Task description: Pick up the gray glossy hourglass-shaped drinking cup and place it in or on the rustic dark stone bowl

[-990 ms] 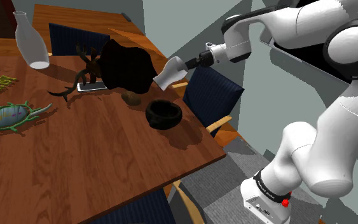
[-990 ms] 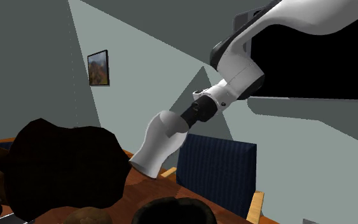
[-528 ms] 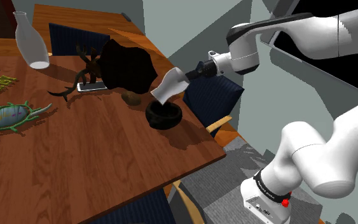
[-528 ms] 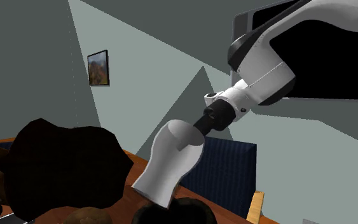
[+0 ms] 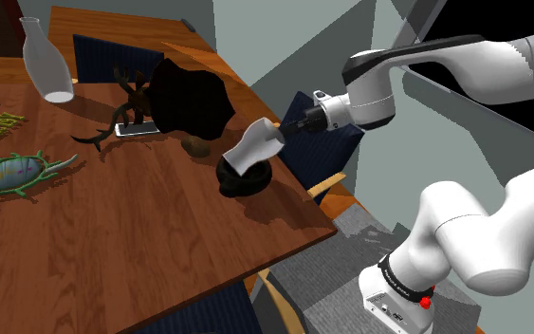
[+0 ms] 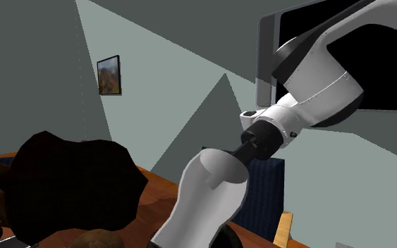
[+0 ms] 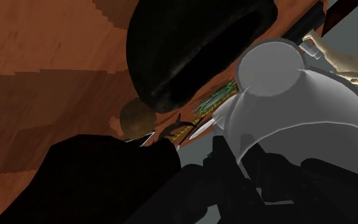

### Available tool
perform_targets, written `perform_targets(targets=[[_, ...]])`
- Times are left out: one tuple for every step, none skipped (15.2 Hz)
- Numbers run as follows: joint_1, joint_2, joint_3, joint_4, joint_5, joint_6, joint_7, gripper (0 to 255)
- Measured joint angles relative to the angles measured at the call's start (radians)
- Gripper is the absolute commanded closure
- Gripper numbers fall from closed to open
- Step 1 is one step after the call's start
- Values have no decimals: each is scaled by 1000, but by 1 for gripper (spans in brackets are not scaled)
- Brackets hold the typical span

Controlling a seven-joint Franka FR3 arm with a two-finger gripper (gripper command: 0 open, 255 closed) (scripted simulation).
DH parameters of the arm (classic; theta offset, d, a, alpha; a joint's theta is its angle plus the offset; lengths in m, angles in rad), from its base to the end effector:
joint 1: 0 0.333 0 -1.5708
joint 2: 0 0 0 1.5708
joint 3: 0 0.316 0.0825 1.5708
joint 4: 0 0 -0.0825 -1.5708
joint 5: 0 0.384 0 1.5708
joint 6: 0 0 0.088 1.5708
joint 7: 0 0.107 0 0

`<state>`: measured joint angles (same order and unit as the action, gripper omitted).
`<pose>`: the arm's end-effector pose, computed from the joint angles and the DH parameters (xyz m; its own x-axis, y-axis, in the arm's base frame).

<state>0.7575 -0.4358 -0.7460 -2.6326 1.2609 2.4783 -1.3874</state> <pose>0.4203 0.0111 0.3689 0.7394 0.0133 0.6731 0.5307 -0.6268 -0.5705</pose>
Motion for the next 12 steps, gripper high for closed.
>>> perform_targets(targets=[[10, 14, -11, 2, 18, -3, -21, 255], [17, 24, -20, 0, 34, -5, -40, 255], [24, 33, -29, -4, 51, -8, -63, 255], [29, 42, -39, -8, 66, -11, -84, 255], [38, 58, -51, -8, 85, -18, -108, 255], [49, 71, -58, -11, 110, -19, -133, 255], [53, 82, -68, -8, 121, -26, -147, 255], [55, 88, -73, -5, 127, -30, -155, 255], [56, 92, -75, -4, 131, -32, -158, 255], [56, 92, -76, -4, 131, -32, -160, 255], [57, 93, -76, -4, 132, -32, -160, 255], [56, 92, -76, -4, 131, -32, -159, 255]])
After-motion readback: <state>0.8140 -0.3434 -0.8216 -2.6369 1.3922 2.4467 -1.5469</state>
